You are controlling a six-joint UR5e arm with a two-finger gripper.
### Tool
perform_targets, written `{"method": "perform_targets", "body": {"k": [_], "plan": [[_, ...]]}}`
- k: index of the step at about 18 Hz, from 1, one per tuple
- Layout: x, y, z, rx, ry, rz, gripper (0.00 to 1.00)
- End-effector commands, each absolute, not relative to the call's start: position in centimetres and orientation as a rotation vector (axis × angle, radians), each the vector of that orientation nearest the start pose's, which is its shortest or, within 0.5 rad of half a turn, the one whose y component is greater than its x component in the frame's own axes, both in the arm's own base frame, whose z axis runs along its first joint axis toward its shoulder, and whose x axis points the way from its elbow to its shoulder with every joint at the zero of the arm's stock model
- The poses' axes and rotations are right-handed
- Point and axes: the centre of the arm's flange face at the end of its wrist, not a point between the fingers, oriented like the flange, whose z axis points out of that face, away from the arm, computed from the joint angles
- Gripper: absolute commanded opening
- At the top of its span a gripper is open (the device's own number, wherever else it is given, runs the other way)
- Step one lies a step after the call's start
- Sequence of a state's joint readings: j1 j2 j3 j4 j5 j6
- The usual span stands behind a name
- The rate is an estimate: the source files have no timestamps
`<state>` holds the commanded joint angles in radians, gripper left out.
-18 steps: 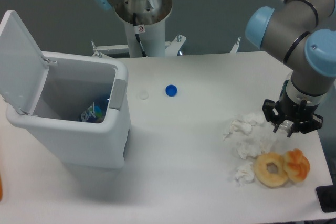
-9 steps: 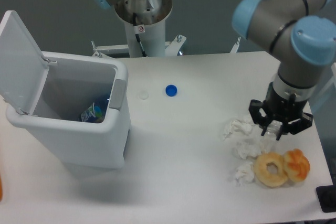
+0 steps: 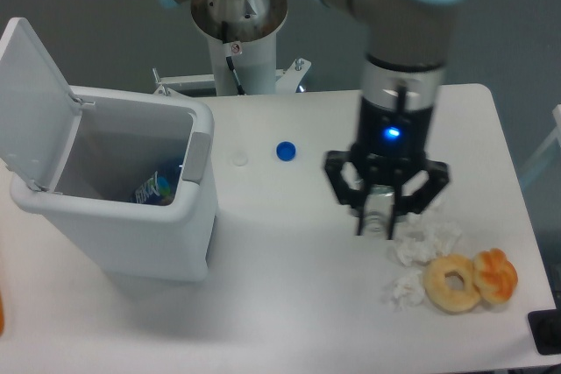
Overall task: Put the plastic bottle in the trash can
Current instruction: 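Carry the held bottle over the open white trash can and lower it, then open the gripper to release the bottle into the trash can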
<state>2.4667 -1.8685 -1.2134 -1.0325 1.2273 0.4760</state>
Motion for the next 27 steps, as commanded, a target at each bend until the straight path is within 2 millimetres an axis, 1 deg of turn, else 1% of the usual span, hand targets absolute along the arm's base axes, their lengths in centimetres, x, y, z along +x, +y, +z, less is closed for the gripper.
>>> {"method": "perform_targets", "body": {"k": [3,4,5,7,9,10,12,16,19,20,23,25,27], "plan": [[-36.7,54.3,60.0,-2.349,-0.474,0.052,0.0],[-36.0,54.1,60.9,-2.33,-0.49,0.044,0.0],[-35.4,54.0,61.6,-2.316,-0.494,0.034,0.0],[-33.0,54.4,62.8,-2.295,-0.502,0.005,0.0],[-31.0,55.0,63.4,-2.261,-0.468,0.013,0.0],[-30.4,55.4,63.1,-2.247,-0.466,0.008,0.0],[-28.3,56.6,62.6,-2.247,-0.476,-0.034,0.0],[-25.9,56.9,61.9,-2.266,-0.446,-0.062,0.0],[-25.1,57.0,61.1,-2.279,-0.441,-0.077,0.0],[-24.4,57.3,60.9,-2.286,-0.428,-0.084,0.0],[-24.1,57.5,59.8,-2.304,-0.424,-0.096,0.01],[-23.6,58.1,59.4,-2.303,-0.406,-0.1,0.24],[-23.3,58.2,58.9,-2.292,-0.394,-0.094,0.38]]}}
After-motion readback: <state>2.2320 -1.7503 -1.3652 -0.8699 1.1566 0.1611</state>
